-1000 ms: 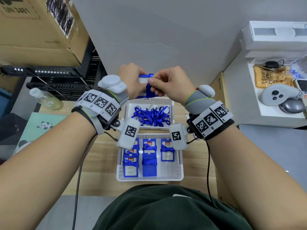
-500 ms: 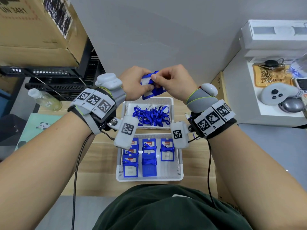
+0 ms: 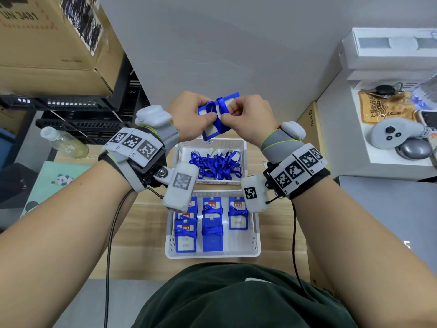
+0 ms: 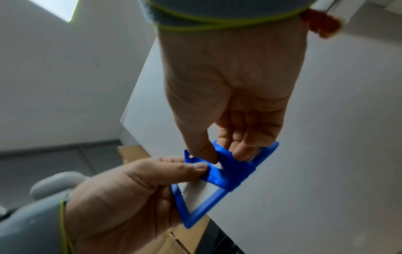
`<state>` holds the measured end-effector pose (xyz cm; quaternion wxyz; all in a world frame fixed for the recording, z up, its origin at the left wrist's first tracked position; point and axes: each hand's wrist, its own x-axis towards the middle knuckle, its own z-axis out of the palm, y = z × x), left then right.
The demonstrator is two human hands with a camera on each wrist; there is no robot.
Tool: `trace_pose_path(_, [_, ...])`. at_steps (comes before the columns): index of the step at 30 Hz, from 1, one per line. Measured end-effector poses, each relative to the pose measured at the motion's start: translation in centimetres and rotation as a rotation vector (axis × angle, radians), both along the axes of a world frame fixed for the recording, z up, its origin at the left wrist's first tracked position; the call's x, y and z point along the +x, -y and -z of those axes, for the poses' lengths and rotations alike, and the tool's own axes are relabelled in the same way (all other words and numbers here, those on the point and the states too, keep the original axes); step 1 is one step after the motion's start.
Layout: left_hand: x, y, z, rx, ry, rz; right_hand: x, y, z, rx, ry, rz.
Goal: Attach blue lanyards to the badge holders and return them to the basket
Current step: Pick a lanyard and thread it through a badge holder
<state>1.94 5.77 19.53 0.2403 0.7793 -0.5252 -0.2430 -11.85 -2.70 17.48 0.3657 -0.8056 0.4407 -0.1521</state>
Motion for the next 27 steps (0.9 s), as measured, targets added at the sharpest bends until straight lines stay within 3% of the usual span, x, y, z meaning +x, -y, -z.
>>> trace_pose_path(5, [0.1, 0.2, 0.0, 0.017, -0.035, -0.118, -0.1, -0.1, 0.3, 0.203, 0.181, -0.071])
trace_pose_path(11, [0.9, 0.2, -0.3, 0.139, -0.005, -0.105, -1.0, -0.5, 0.3, 0.31, 0.28, -0.218])
trace_pose_path(15, [1.5, 0.0, -0.3, 0.172, 0.046, -0.072, -1.2, -0.1, 0.4, 0.133, 0.154, -0.278])
trace_pose_path(19, [1.1, -0.2, -0.1, 0.174, 0.008, -0.031, -1.2, 0.1, 0.1, -0.078, 0.075, -0.179])
trace_pose_path(27, [1.1, -0.7, -0.2, 0.239, -0.092, 0.101, -0.5, 0.5, 0.9, -0.202, 0.017, -0.177])
